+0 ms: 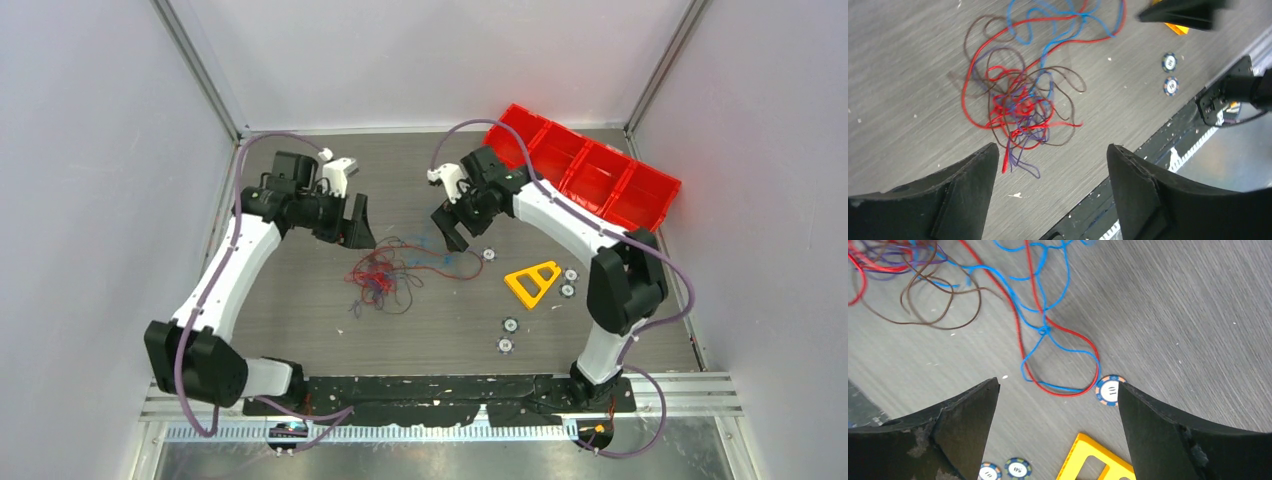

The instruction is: Untangle the cables

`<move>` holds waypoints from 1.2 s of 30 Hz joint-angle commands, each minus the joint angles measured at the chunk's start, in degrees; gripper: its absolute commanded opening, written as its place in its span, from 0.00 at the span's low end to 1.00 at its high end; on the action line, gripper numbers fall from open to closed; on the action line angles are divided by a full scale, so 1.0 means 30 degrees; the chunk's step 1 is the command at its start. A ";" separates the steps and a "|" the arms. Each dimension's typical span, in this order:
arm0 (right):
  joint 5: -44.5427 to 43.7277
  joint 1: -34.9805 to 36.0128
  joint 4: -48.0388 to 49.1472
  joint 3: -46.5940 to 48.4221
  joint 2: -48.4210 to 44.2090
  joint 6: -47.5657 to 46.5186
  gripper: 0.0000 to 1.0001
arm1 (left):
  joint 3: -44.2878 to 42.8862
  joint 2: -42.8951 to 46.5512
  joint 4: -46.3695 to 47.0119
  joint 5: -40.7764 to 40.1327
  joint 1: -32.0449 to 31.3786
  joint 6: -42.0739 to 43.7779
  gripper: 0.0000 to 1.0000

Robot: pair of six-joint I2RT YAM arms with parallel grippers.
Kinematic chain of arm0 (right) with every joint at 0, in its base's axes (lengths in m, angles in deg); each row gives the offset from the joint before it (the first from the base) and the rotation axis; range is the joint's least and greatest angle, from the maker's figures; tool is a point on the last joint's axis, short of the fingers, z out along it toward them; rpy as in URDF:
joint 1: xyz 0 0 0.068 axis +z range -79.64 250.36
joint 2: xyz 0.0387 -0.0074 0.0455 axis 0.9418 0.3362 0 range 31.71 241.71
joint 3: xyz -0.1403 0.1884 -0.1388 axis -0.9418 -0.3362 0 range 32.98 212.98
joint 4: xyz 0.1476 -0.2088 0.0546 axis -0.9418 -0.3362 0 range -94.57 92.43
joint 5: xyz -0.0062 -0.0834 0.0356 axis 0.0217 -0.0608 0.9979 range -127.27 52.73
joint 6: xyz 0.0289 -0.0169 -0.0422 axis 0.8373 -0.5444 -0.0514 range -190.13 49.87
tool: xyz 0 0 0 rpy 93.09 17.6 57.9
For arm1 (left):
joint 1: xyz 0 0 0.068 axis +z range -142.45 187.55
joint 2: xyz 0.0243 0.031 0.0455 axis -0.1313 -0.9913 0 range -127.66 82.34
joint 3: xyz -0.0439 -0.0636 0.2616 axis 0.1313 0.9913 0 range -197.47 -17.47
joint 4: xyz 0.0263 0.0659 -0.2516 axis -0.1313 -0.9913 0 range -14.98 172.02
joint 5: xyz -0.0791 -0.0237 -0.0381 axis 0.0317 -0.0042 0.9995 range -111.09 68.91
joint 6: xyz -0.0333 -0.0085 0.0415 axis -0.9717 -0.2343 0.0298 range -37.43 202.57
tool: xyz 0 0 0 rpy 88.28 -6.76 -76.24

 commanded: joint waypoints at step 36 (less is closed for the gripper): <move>-0.3274 0.6617 0.5847 0.5495 0.8766 0.6107 0.59 | 0.8563 -0.6426 0.6281 0.3520 0.5898 -0.0849 0.62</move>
